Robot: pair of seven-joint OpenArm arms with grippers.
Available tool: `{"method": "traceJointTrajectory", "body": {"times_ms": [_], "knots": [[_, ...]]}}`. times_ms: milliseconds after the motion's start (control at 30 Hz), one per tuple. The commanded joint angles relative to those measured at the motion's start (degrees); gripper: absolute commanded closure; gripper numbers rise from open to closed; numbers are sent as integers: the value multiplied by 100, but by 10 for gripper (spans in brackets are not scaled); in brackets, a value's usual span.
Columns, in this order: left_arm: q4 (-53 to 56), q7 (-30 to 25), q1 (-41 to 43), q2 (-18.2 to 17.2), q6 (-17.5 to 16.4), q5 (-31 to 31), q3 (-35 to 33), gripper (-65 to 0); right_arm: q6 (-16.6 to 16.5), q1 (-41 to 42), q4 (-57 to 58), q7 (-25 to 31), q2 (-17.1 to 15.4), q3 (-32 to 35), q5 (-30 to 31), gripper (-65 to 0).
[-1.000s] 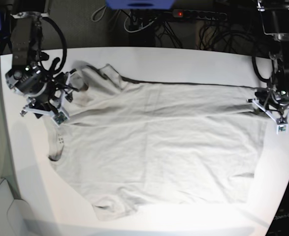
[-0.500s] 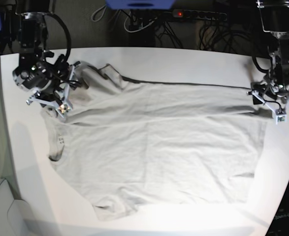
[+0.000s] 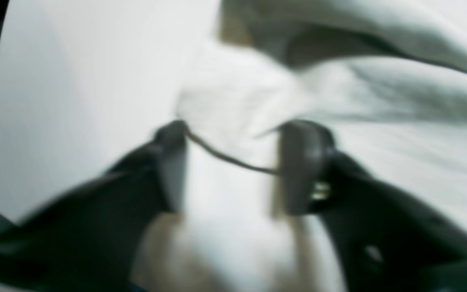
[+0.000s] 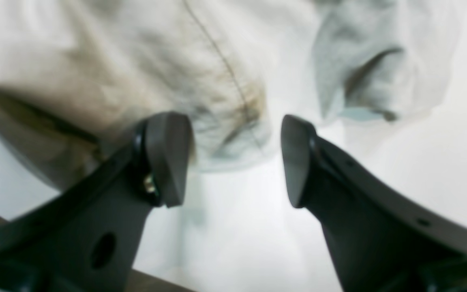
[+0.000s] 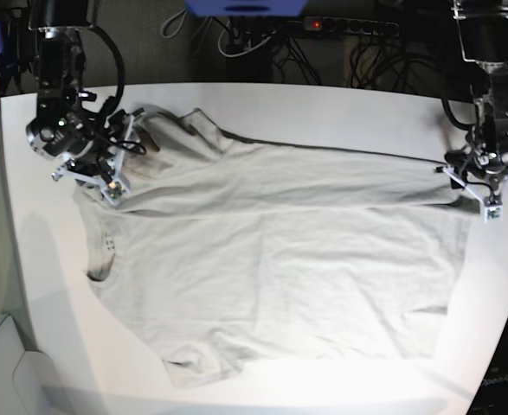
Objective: Layout the t-shirt on the table in an organized manner, then fold the t-shirt properly
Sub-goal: 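Grasp the collar-side corners of the t-shirt with both grippers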
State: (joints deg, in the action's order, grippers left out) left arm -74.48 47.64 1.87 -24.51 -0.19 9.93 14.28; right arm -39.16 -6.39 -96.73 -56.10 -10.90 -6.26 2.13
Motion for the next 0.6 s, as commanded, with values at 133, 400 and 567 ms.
{"method": "traceJointTrajectory", "body": {"times_ms": [133, 400, 567], "knots": [[68, 410, 55, -23, 49, -101, -246, 0, -84, 46, -90, 93, -40, -20, 46, -339], [-29, 436, 55, -23, 76, -101, -220, -2, -84, 231, 587, 93, -40, -20, 64, -242], [-82, 436, 64, -32, 58, -101, -211, -2, -84, 257, 684, 93, -75, -20, 37, -108]]}}
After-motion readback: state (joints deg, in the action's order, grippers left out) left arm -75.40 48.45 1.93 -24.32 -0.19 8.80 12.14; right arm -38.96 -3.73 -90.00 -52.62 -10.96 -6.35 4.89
